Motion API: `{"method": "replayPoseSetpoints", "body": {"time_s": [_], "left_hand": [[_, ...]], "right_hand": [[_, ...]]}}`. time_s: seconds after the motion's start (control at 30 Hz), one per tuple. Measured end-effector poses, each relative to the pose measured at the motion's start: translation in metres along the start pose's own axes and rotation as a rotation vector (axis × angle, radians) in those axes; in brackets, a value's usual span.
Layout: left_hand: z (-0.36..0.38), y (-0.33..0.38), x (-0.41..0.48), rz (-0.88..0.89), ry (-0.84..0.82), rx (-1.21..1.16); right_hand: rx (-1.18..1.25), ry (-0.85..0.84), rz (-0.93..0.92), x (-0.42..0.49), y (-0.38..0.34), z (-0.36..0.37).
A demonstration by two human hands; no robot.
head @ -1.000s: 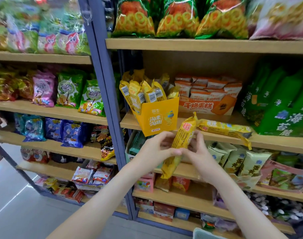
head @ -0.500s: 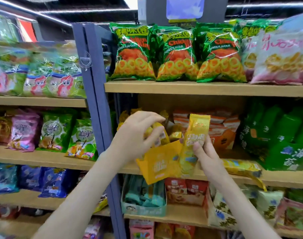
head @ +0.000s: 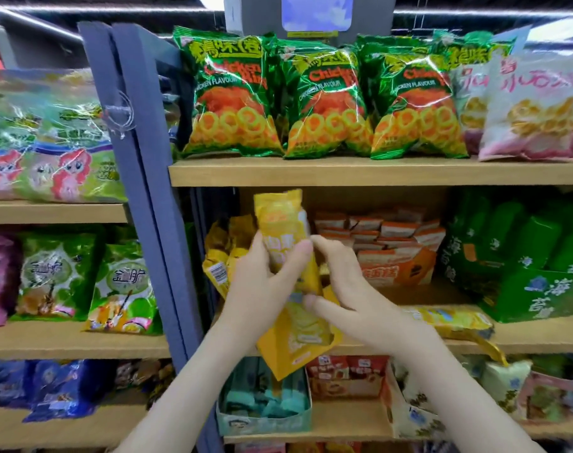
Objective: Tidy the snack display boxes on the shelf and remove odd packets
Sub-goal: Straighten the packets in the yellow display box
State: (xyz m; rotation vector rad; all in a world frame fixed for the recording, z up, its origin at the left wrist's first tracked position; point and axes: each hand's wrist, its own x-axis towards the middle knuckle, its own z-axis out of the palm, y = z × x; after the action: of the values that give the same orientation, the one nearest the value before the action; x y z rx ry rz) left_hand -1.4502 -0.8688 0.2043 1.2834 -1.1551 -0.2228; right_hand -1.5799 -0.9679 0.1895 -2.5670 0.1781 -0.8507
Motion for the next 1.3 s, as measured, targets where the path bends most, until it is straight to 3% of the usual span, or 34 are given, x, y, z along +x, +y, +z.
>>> {"method": "replayPoseSetpoints", "body": {"time_s": [0.1, 0.23, 0.37, 0.5, 0.6, 0.9, 1.03, 1.1, 1.2, 1.3], "left_hand": [[-0.014, -0.012, 0.007, -0.062, 0.173, -0.151], [-0.027, -0.017, 0.009, -0.077, 0.223, -0.168], [-0.032, -0.019, 0.005, -0.027, 0.22, -0.179], [-0.045, -0.02, 0.002, 0.026, 0.265, -0.337], [-0.058, -0.025, 0.001, 0.067, 0.283, -0.416], [-0.061, -0.032, 0.001, 0.098, 0.258, -0.411], [-0.057, -0.031, 0.005, 0.039, 0.256, -0.43], [-0.052, -0.026, 0.007, 0.031, 0.24, -0.376], [-0.043, -0.01, 0.014, 0.116, 0.251, -0.243], [-0.031, 0.006, 0.02, 0.242, 0.252, -0.165]], "right_hand": [[-0.203, -0.007, -0.021, -0.008, 0.021, -0.01], [-0.479, -0.095, 0.051, -0.018, 0.05, -0.011], [-0.471, -0.167, 0.061, -0.015, 0.061, -0.011], [-0.453, -0.213, 0.129, 0.0, 0.062, -0.018], [-0.381, -0.274, 0.258, 0.016, 0.057, -0.022], [-0.408, -0.42, 0.435, 0.076, 0.057, -0.023], [-0.245, -0.355, 0.308, 0.101, 0.075, -0.009], [-0.017, -0.288, 0.373, 0.104, 0.084, 0.0], [0.315, -0.044, 0.382, 0.096, 0.087, 0.006], [0.459, -0.079, 0.478, 0.077, 0.079, -0.004]]}}
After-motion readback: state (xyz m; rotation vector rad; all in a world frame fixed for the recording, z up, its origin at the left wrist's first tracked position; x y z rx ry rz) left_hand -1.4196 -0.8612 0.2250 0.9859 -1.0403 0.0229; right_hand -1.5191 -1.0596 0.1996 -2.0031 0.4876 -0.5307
